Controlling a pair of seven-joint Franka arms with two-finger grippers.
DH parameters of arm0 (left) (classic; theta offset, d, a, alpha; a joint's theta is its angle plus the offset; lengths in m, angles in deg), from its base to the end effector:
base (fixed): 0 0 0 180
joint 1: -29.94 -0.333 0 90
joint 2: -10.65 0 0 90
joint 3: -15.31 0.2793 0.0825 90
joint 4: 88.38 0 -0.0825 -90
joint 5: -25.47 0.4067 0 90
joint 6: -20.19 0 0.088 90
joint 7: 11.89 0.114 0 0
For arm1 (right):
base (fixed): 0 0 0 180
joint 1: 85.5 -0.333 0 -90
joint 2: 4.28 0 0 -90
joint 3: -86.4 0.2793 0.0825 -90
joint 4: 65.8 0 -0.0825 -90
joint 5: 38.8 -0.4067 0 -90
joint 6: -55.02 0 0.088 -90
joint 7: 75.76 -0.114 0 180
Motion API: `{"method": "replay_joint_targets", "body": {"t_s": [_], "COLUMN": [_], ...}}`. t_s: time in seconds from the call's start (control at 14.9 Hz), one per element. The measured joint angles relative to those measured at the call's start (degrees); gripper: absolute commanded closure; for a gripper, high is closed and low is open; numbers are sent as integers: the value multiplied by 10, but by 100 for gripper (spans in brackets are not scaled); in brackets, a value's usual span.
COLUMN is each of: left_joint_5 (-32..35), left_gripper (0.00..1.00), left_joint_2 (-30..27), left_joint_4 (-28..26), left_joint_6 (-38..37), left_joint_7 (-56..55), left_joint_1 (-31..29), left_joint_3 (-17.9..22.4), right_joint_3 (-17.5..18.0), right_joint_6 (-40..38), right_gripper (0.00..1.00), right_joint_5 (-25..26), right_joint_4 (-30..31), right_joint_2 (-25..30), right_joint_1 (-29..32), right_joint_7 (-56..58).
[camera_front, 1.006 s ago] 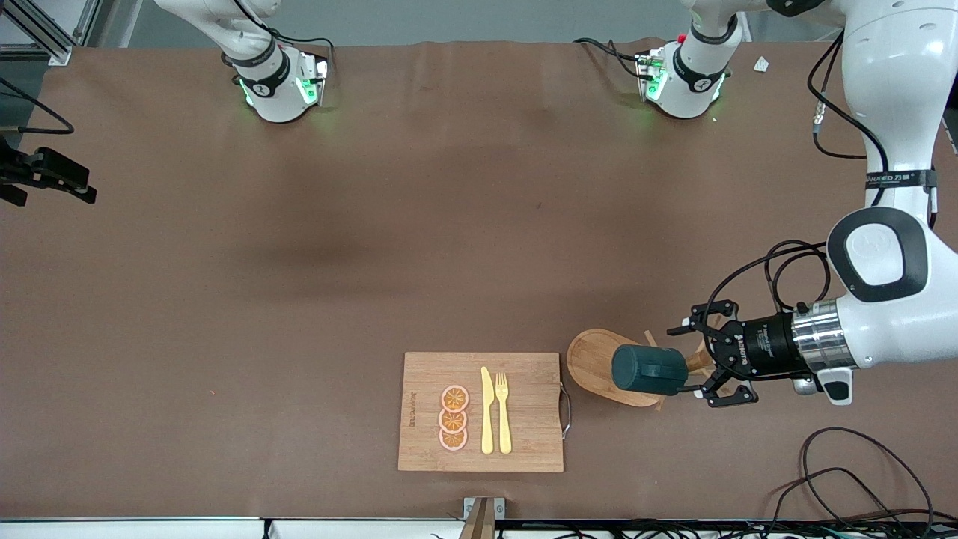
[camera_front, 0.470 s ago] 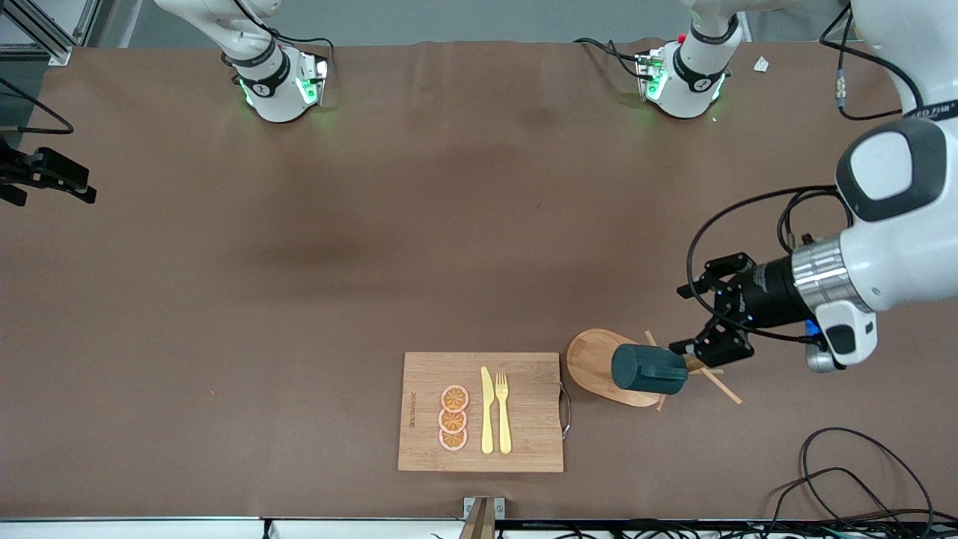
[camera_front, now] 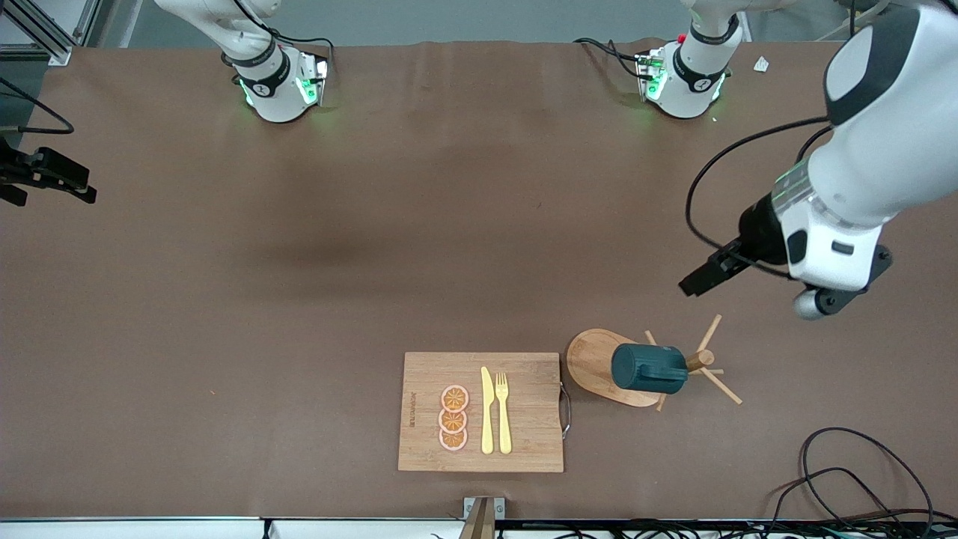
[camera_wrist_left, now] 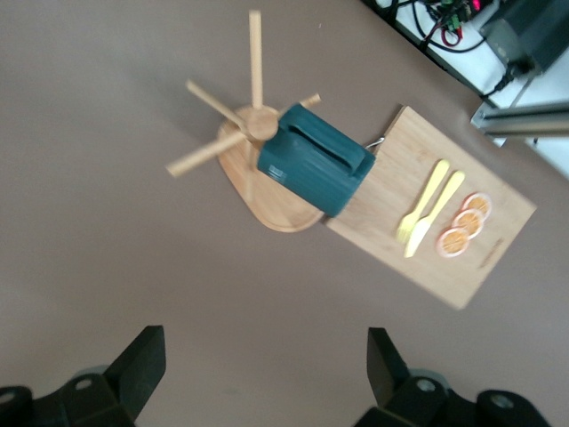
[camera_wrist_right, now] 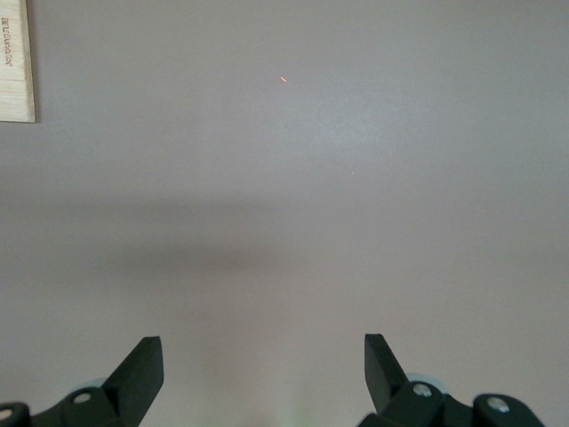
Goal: Pass cup and hang on rack
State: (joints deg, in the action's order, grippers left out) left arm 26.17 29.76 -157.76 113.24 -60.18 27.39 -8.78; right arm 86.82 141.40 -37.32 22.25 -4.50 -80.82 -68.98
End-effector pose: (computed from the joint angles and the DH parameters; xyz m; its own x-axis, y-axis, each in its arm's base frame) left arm 0.6345 -0.1995 0.5723 0.8807 0.4733 -0.0204 0.4702 -0.8680 0.1598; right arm 0.5700 -0.0456 0.5899 0.9985 0.0423 -0.0358 0.0431 -0.9988 0.0217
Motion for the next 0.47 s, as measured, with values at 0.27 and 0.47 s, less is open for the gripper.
{"method": "replay_joint_targets", "body": {"t_s": [0.27, 0.47], "left_joint_5": [27, 27], "left_gripper": [0, 0], "left_joint_2": [-66, -130], "left_joint_4": [-20, -79], "left_joint_6": [-43, -51], "left_joint_7": [155, 294], "left_joint_1": [4, 17], "left_joint_3": [22, 78], "right_joint_3": [0, 0], "right_joint_6": [0, 0], "right_gripper": [0, 0], "right_joint_5": [0, 0], "right_joint_4": [0, 0], "right_joint_2": [0, 0], "right_joint_1": [0, 0], "right_joint_7": [0, 0]}}
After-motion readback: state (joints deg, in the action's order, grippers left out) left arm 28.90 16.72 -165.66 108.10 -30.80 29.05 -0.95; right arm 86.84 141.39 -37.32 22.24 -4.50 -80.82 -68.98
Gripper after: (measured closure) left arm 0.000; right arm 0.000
